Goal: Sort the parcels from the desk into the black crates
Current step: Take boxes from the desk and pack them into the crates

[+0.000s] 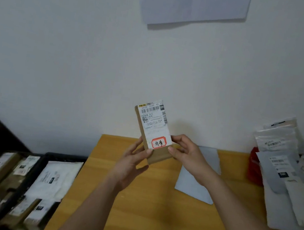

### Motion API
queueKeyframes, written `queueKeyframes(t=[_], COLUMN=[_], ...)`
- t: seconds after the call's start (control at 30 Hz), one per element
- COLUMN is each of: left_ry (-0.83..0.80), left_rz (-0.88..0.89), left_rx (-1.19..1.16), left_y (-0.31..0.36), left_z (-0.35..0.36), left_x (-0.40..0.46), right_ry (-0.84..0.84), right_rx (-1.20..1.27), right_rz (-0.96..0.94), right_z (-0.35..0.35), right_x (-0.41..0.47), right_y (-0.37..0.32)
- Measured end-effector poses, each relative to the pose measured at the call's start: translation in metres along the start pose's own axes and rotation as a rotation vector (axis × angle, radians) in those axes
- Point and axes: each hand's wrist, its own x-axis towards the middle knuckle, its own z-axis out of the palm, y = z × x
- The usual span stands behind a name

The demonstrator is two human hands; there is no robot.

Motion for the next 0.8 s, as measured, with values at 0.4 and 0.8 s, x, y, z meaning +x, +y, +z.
queueKeyframes(t=[0.4,0.8], left_ry=[0.216,0.355], left_rz=[-0.014,0.011], left_rx=[0.056,0.046], left_y=[-0.006,0.013], left_z=[-0.101,-0.282], left_x=[-0.077,-0.162], right_ry=[-0.304,-0.448], right_rx=[-0.015,-0.129], right_rz=[0.101,0.124], right_z=[0.119,0.314], right_x=[0.017,0.016], right_y=[0.009,-0.003])
